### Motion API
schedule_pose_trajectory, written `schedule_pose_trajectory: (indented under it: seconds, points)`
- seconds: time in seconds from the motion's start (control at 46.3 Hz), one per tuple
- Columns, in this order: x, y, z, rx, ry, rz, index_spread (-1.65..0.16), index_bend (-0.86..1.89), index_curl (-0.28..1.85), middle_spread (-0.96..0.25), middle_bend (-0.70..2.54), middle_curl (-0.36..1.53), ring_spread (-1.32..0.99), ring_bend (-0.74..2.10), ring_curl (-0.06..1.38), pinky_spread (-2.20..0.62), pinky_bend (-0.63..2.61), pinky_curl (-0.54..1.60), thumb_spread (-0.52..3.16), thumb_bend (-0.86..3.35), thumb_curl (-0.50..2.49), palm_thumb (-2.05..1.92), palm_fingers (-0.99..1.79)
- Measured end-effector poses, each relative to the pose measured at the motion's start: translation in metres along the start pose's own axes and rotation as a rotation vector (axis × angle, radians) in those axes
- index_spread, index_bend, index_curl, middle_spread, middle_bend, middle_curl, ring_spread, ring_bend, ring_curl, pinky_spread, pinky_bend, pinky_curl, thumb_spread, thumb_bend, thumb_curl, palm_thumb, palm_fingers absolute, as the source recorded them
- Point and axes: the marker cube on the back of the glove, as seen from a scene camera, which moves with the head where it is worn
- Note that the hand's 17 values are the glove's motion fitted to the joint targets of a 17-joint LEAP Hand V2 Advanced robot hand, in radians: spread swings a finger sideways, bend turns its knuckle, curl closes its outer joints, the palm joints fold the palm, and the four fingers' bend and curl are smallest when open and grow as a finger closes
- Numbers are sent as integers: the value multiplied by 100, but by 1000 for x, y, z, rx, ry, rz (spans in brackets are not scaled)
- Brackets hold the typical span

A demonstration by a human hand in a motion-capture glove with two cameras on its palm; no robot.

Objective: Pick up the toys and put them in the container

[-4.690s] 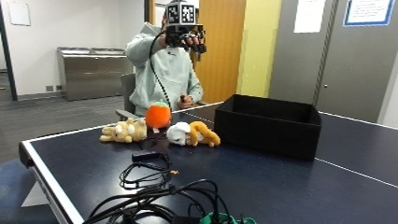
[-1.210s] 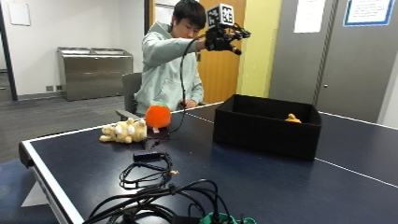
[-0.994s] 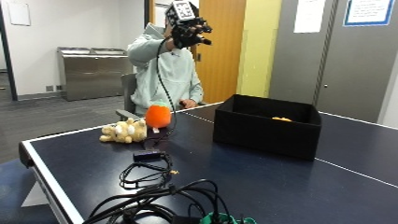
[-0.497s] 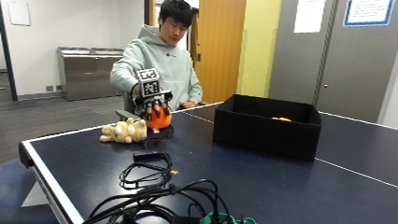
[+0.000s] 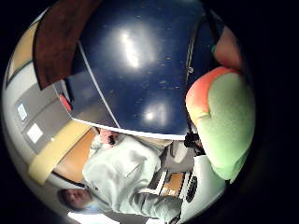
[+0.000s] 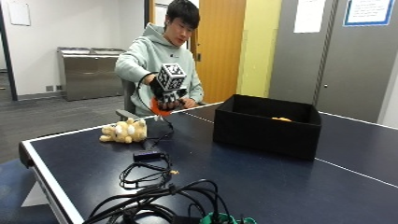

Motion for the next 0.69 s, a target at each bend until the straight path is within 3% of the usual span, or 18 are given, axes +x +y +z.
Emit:
schedule_pose_trajectory:
  seconds: [0.195,0.324,0.497,0.605,0.692]
  points:
    - [-90,56,-45,101,102,-130,-37,33,56,-26,58,53,-36,96,52,-33,87,42,73,21,78,79,85]
    - [-169,73,-104,226,94,-248,-38,34,61,-28,62,57,-38,99,54,-34,89,44,61,20,84,79,83]
    - [-272,47,-178,360,19,-428,-40,35,68,-30,64,62,-39,102,57,-36,93,46,49,18,90,79,79]
    - [-295,-2,-215,399,-84,-409,-40,35,71,-31,65,65,-39,104,59,-36,95,48,44,16,93,78,77]
    - [-292,-53,-226,517,50,-397,-41,34,74,-32,64,67,-40,105,60,-36,98,49,41,15,95,78,74]
